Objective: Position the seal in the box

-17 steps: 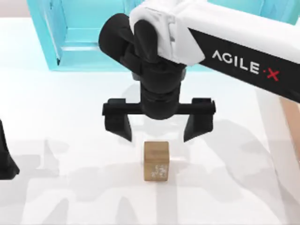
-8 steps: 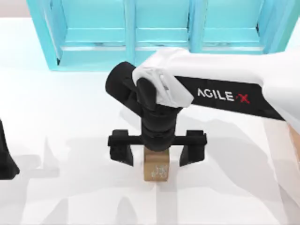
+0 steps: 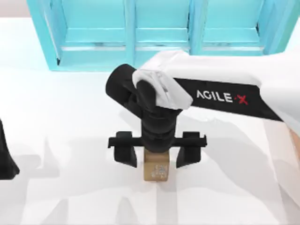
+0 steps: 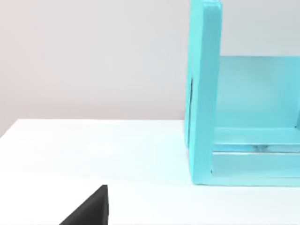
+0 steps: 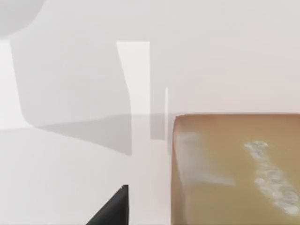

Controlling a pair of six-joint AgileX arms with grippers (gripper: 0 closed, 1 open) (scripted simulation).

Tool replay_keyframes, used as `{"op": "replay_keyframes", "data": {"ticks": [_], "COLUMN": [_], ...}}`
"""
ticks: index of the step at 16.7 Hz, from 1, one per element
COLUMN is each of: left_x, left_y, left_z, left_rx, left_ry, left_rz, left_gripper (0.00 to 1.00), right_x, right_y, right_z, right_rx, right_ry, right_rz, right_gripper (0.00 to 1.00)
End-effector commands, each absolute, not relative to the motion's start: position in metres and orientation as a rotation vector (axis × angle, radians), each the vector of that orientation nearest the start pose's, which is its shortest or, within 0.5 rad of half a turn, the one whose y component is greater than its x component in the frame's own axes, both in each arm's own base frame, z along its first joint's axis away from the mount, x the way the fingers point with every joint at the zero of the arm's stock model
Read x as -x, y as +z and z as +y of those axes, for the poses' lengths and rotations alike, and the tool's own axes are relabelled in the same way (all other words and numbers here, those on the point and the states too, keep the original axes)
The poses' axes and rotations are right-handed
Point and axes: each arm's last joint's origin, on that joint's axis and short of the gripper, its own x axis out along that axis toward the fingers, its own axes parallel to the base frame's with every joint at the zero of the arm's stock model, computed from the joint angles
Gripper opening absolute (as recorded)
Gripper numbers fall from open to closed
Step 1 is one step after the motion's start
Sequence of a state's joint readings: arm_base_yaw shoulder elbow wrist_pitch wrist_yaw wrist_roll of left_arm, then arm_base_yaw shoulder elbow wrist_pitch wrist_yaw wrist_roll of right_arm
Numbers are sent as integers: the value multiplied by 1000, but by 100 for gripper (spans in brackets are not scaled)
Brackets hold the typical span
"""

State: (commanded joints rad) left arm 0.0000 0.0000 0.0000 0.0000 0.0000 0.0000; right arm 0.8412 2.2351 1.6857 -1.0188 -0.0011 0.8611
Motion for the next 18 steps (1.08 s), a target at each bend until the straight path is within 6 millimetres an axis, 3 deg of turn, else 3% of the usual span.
{"op": "replay_keyframes", "data": {"ticks": [9, 18], "left_x": [-106, -106], "left_y": [160, 160], "left_z": [-1, -1], "left_rx": [0, 0], "left_ry": [0, 0], "left_rz": [0, 0], "left_gripper": [100, 100], "right_x": [-283, -284], "right_y": [132, 133], "right_z": [323, 322], "right_rx": [-12, -16], "right_ry": [-4, -6], "right_rz": [1572, 1571], "right_gripper": [2, 0]}}
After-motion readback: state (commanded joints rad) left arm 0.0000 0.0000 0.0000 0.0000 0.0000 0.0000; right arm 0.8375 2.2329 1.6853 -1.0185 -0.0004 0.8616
